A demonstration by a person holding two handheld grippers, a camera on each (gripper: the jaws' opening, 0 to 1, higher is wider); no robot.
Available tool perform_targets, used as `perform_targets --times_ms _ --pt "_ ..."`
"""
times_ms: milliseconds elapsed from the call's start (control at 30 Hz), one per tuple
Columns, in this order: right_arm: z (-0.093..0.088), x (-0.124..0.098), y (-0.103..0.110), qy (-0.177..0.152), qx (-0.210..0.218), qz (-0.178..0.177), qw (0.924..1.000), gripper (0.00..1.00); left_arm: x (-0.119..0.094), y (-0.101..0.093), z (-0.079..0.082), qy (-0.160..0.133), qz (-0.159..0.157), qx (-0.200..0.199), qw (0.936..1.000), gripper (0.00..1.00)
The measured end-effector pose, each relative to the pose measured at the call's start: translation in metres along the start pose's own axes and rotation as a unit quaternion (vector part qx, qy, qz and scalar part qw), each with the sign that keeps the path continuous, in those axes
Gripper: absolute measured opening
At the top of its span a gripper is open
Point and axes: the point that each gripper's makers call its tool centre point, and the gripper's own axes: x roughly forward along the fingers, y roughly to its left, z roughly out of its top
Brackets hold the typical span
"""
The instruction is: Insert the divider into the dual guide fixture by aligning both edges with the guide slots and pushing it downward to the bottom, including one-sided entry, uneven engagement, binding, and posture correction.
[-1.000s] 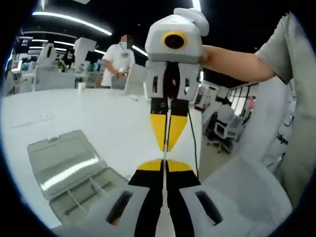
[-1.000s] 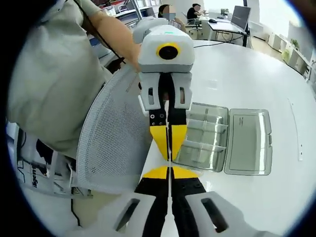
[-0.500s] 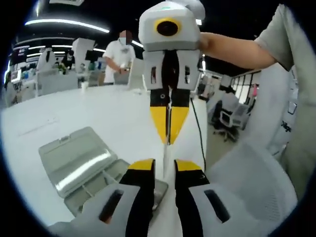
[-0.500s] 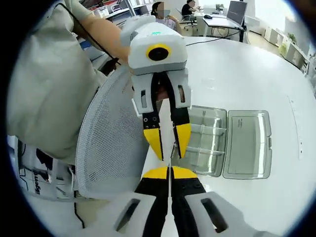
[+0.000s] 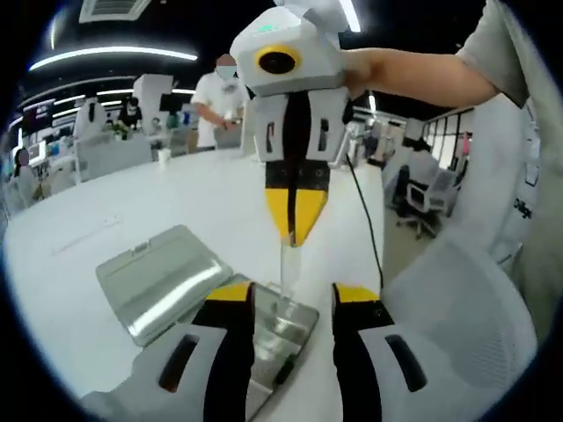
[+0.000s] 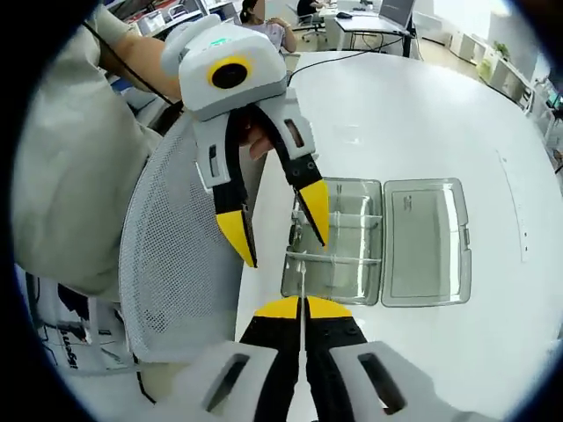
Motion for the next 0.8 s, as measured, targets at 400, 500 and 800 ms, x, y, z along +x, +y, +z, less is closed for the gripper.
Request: perform_targets --times_ms 400,500,800 --pt "-0.001 0.006 -0.009 0.032 0.023 -0.037 0.9985 0.00 -0.007 0.006 -0.002 0.008 0.025 0.005 0.9996 0.43" --pt "-0.002 0.008 -0.011 0.038 0.026 -0.045 0.9979 0.00 -0.009 0.009 -0.004 0.013 0.033 0.000 0.9994 0.47" --pt "-0.002 0.013 -0.015 0.051 0.040 -0.056 0.9963 0.00 -0.011 0.013 -0.008 0.020 0.046 -0.005 0.9987 0.58"
